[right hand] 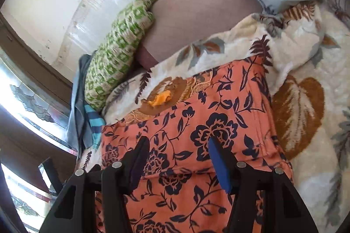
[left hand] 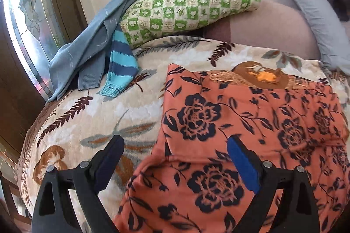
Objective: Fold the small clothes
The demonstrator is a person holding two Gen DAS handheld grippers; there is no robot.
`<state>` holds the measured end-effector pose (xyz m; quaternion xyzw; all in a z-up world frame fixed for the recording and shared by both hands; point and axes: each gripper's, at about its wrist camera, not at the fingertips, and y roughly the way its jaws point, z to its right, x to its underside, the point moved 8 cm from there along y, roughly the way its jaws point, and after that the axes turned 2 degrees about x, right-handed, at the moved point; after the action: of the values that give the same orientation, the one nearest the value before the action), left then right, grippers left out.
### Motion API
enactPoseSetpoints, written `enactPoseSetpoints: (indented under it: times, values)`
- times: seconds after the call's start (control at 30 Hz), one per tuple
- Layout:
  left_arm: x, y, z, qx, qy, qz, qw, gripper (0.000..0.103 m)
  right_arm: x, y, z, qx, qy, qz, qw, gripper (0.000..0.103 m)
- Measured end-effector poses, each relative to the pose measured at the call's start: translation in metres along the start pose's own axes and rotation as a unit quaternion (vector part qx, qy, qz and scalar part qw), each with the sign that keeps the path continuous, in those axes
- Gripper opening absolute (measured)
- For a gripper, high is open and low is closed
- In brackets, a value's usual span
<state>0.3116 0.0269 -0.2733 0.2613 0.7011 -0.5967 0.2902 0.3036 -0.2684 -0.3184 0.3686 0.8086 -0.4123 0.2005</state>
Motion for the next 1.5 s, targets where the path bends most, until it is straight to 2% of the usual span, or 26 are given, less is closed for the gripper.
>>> enactPoseSetpoints:
  times: [0.13,0.17,0.23,0.33,0.47,0.57,0.67,0.77,0.87,0.93,1.03,1.07,1.1,1.13,1.17,1.2,1.33,1.4,1.5]
  values:
    - [0.041,-0.064,0.01,0.047,0.012,0.006,0.9988,0.095,0.025,-0.077,-0.001,0.015,-0.057,0.034,0.998,0.062]
    - [0.051,-0.074,0.009,0.052,0.017,0.001,0.9985,0.095,0.035,-0.09,0.002,0.014,-0.058,0.027,0.998,0.067]
    - [0.069,-0.093,-0.002,0.048,0.027,-0.01,0.9984,0.095,0.056,-0.112,0.009,0.005,-0.057,0.002,0.998,0.069]
    - [0.088,-0.116,-0.035,0.02,0.027,-0.015,0.9993,0.096,0.09,-0.139,0.025,0.003,-0.046,-0.037,0.998,0.069]
    - [0.116,-0.132,-0.08,-0.006,0.022,-0.037,0.999,0.095,0.139,-0.151,0.051,0.013,-0.028,-0.093,0.995,0.069]
    - [0.15,-0.136,-0.103,-0.021,0.035,-0.062,0.9972,0.095,0.171,-0.152,0.073,0.02,0.001,-0.134,0.991,0.069]
    - [0.193,-0.129,-0.115,-0.013,0.044,-0.106,0.9933,0.095,0.192,-0.149,0.094,0.051,0.009,-0.161,0.986,0.069]
    - [0.225,-0.122,-0.122,0.004,0.029,-0.135,0.9904,0.095,0.207,-0.14,0.11,0.055,0.033,-0.186,0.98,0.069]
    - [0.232,-0.116,-0.126,0.029,-0.01,-0.138,0.9899,0.095,0.213,-0.13,0.118,0.056,0.046,-0.188,0.98,0.069]
    - [0.227,-0.114,-0.127,0.056,-0.037,-0.131,0.9891,0.095,0.217,-0.12,0.12,0.058,0.05,-0.188,0.979,0.069]
    - [0.212,-0.111,-0.129,0.072,-0.063,-0.106,0.9898,0.095,0.221,-0.112,0.121,0.062,0.056,-0.18,0.98,0.069]
    - [0.208,-0.11,-0.128,0.08,-0.068,-0.1,0.9893,0.09,0.221,-0.113,0.119,0.061,0.051,-0.177,0.981,0.068]
    - [0.205,-0.107,-0.125,0.09,-0.071,-0.099,0.9885,0.078,0.221,-0.113,0.116,0.061,0.042,-0.176,0.982,0.062]
    - [0.202,-0.105,-0.121,0.1,-0.068,-0.1,0.9876,0.071,0.222,-0.113,0.115,0.063,0.034,-0.178,0.982,0.054]
    - [0.2,-0.101,-0.116,0.107,-0.063,-0.102,0.987,0.058,0.223,-0.114,0.113,0.06,0.028,-0.18,0.981,0.036]
    - [0.2,-0.097,-0.113,0.111,-0.058,-0.107,0.9864,0.054,0.223,-0.115,0.11,0.052,0.027,-0.179,0.982,0.033]
    - [0.207,-0.085,-0.101,0.115,-0.044,-0.121,0.985,0.054,0.23,-0.112,0.109,0.047,0.027,-0.184,0.981,0.033]
    - [0.211,-0.079,-0.099,0.111,-0.042,-0.131,0.9843,0.06,0.231,-0.111,0.11,0.044,0.03,-0.183,0.982,0.034]
    - [0.215,-0.073,-0.096,0.12,-0.039,-0.137,0.9825,0.061,0.231,-0.109,0.111,0.033,0.04,-0.188,0.981,0.04]
